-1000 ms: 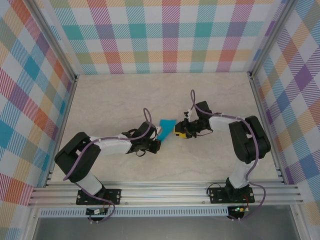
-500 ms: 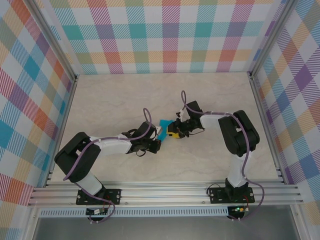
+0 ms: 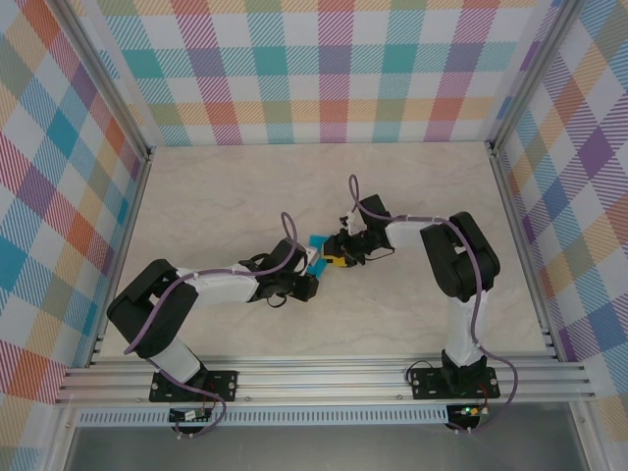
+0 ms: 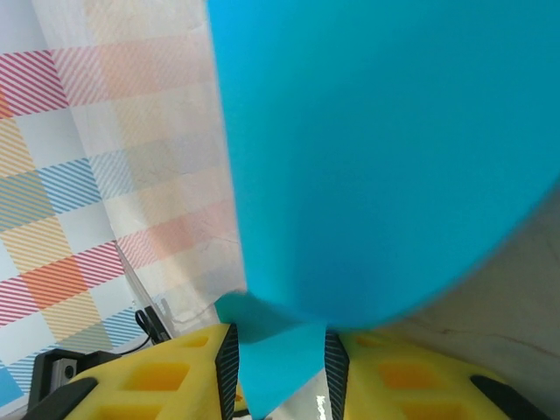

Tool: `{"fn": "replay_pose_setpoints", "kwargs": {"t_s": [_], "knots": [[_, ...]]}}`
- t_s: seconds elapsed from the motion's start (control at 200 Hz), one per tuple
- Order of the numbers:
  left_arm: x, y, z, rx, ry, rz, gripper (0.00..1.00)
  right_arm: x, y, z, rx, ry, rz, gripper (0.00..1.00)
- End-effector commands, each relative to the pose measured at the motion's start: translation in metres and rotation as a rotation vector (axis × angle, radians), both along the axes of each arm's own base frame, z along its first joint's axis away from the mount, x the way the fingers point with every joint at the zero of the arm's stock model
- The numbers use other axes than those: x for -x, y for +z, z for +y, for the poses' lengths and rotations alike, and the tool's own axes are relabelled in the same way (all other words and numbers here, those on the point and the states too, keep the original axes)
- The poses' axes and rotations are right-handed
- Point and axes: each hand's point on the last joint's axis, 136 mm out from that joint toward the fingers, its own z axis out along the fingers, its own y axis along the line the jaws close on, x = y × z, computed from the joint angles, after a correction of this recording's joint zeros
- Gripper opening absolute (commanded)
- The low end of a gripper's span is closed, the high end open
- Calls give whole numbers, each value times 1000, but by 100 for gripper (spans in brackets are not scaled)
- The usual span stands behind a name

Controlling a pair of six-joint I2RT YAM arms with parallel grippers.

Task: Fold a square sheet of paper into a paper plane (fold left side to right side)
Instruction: Fold the wing for the fifth time at the center of the table.

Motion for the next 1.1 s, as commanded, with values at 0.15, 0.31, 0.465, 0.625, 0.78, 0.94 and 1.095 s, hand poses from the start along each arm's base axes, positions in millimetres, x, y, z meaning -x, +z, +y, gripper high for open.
{"fn": "replay_pose_setpoints", "kwargs": {"t_s": [0.15, 0.31, 0.465, 0.625, 0.78, 0.94, 1.095], "knots": [[-10, 35, -7, 109, 5, -33, 30, -4, 0, 4, 6, 19, -32, 33], [-23, 53, -6, 162, 31, -52, 41, -4, 0, 3, 6, 20, -33, 33], [-36, 53, -4, 172, 32, -33, 45, -4, 1, 3, 7, 21, -35, 33], [-42, 46, -14, 186, 0, 9, 47, -4, 1, 3, 8, 20, -33, 33], [-48, 34, -22, 184, -12, 50, 47, -5, 3, 4, 6, 20, -39, 33], [-53, 25, -21, 165, 5, 60, 44, -5, 5, 3, 9, 19, -39, 33], [-56, 16, -17, 148, 24, 70, 39, -4, 5, 3, 8, 20, -36, 33]]}}
